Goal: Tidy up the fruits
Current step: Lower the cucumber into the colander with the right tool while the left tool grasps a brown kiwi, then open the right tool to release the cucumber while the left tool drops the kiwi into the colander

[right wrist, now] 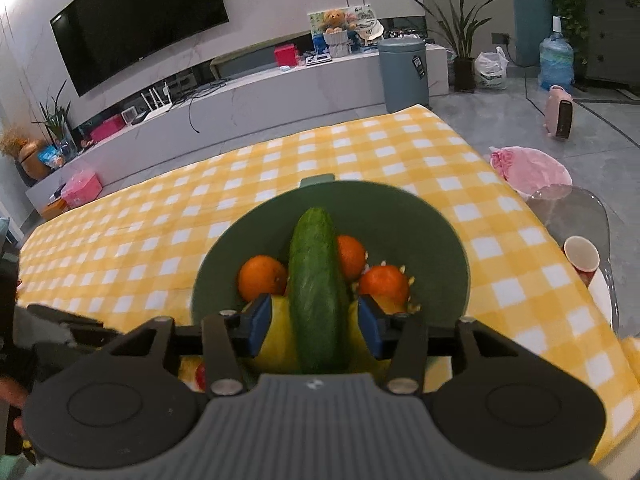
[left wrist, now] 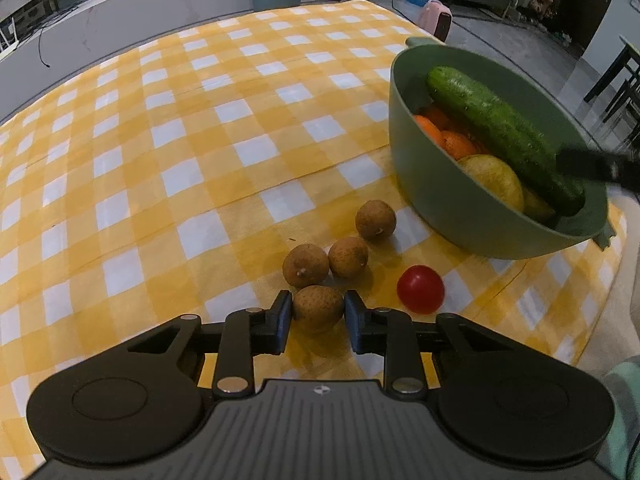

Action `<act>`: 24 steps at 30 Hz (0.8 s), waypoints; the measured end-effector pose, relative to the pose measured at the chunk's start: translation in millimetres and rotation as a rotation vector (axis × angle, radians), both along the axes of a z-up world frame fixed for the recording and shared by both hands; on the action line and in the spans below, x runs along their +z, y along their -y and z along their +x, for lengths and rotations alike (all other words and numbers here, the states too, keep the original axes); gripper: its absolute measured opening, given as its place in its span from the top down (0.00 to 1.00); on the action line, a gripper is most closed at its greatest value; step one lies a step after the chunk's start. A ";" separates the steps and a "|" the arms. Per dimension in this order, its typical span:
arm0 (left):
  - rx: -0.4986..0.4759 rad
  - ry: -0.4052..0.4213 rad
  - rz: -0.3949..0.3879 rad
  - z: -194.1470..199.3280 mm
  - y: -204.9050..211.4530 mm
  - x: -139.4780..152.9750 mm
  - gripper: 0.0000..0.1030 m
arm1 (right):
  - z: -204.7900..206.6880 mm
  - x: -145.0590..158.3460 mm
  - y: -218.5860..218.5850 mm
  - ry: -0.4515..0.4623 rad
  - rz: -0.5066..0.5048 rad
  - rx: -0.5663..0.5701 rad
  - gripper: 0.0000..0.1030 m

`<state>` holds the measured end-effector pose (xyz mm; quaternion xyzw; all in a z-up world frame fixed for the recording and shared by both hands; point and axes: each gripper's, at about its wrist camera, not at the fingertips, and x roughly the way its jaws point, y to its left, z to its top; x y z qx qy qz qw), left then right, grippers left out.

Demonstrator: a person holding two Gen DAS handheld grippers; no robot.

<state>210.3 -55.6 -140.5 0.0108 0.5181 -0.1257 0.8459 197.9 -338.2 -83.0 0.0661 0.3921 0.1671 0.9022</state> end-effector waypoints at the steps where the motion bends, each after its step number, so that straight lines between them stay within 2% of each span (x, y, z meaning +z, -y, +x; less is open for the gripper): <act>1: 0.003 0.003 -0.006 -1.2 -0.5 2.9 0.70 | -4.4 -1.3 -0.8 0.001 -0.003 -0.002 0.56; 8: -0.018 0.069 -0.020 -7.0 7.5 37.6 0.70 | -11.6 -11.7 -6.3 0.014 -0.067 0.009 0.58; 11: -0.038 0.107 -0.033 -5.7 15.5 55.5 0.70 | -7.6 -18.7 -4.7 0.000 -0.097 0.006 0.74; 16: -0.088 0.158 -0.036 3.8 34.9 76.4 0.70 | -6.1 -11.7 6.2 0.014 -0.050 -0.005 0.75; 24: -0.147 0.188 -0.017 26.1 66.8 78.2 0.70 | 8.2 4.3 37.7 0.042 0.026 -0.081 0.74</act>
